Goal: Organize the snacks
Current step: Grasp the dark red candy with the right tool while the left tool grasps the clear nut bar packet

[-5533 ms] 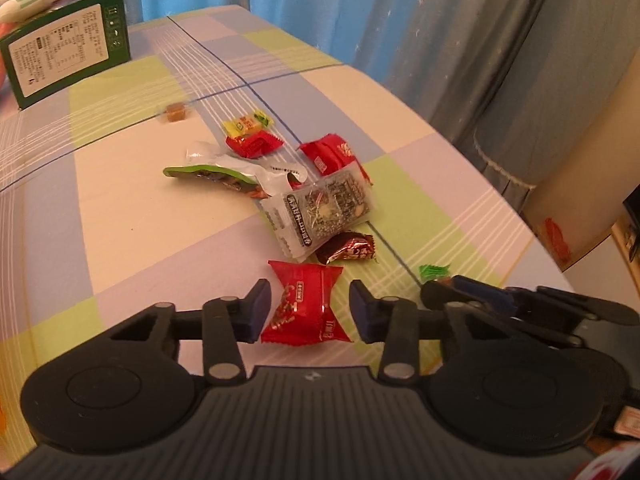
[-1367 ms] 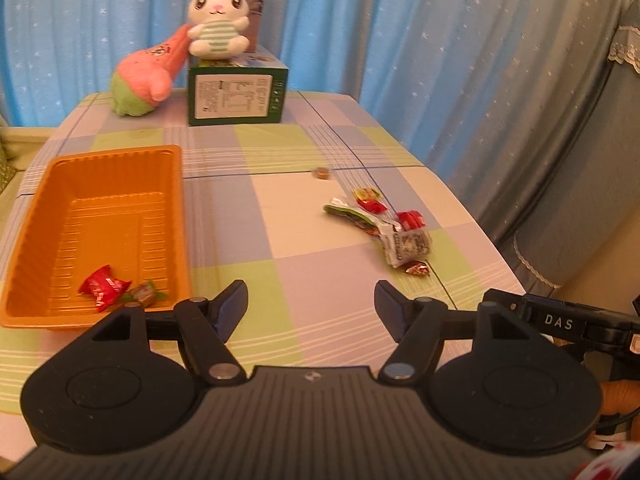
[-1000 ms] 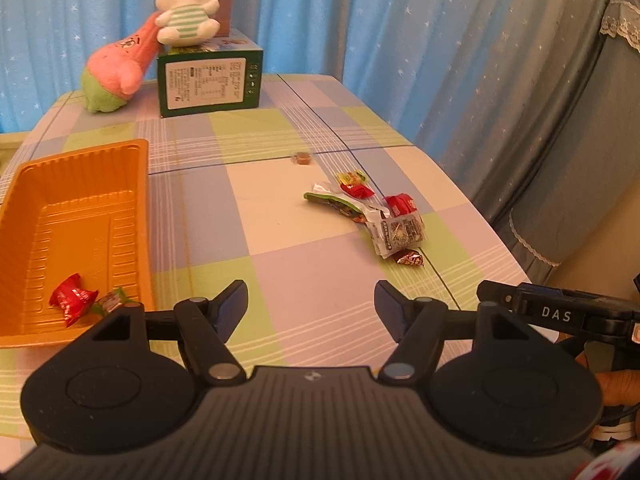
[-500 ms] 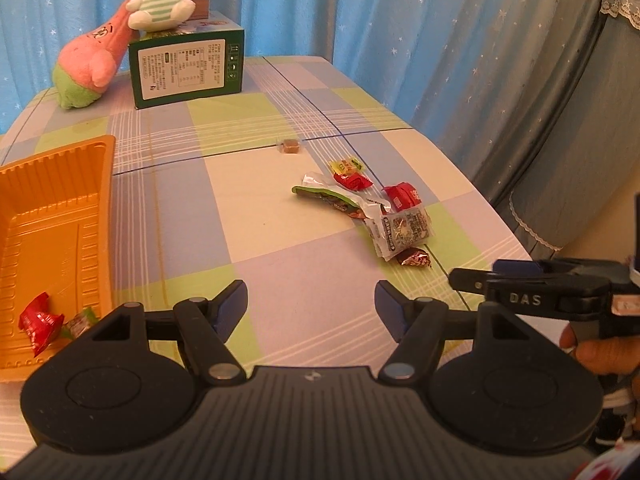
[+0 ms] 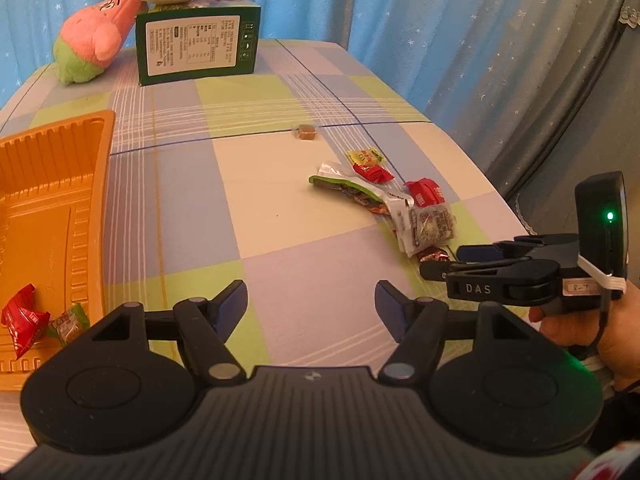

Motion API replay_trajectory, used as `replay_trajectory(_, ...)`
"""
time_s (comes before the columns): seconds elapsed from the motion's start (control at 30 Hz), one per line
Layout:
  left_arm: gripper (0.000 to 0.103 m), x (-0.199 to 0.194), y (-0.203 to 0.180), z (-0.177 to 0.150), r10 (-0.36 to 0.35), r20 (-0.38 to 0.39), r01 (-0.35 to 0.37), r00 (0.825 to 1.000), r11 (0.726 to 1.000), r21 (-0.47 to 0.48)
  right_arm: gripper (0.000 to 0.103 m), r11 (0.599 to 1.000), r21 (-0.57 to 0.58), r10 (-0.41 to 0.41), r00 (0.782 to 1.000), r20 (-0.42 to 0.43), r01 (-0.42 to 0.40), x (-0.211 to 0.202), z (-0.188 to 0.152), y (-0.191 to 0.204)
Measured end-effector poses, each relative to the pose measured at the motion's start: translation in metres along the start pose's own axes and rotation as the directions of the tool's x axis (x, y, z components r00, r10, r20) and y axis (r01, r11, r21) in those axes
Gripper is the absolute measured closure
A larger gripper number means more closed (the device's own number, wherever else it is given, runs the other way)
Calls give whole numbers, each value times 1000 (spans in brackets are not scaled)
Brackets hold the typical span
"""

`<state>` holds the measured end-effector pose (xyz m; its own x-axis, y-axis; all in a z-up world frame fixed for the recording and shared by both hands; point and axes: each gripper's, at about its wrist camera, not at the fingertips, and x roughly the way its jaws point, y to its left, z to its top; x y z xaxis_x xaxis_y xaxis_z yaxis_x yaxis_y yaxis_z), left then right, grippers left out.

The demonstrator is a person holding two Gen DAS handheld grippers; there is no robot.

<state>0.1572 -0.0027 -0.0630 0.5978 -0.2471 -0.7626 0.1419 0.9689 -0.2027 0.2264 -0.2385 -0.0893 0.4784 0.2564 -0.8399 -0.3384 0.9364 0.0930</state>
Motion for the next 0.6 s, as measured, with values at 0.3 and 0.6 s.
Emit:
replay_trajectory(0.3, 36, 2, 1, -1, -5, -7, 5, 1000, 1000, -6, 77, 997, -70, 33, 999, 31, -30, 0, 0, 17)
replay_trajectory(0.6, 36, 2, -1, -3, -10, -8, 11, 1000, 1000, 1, 82, 997, 80, 4, 1000, 12, -5, -26, -20, 22)
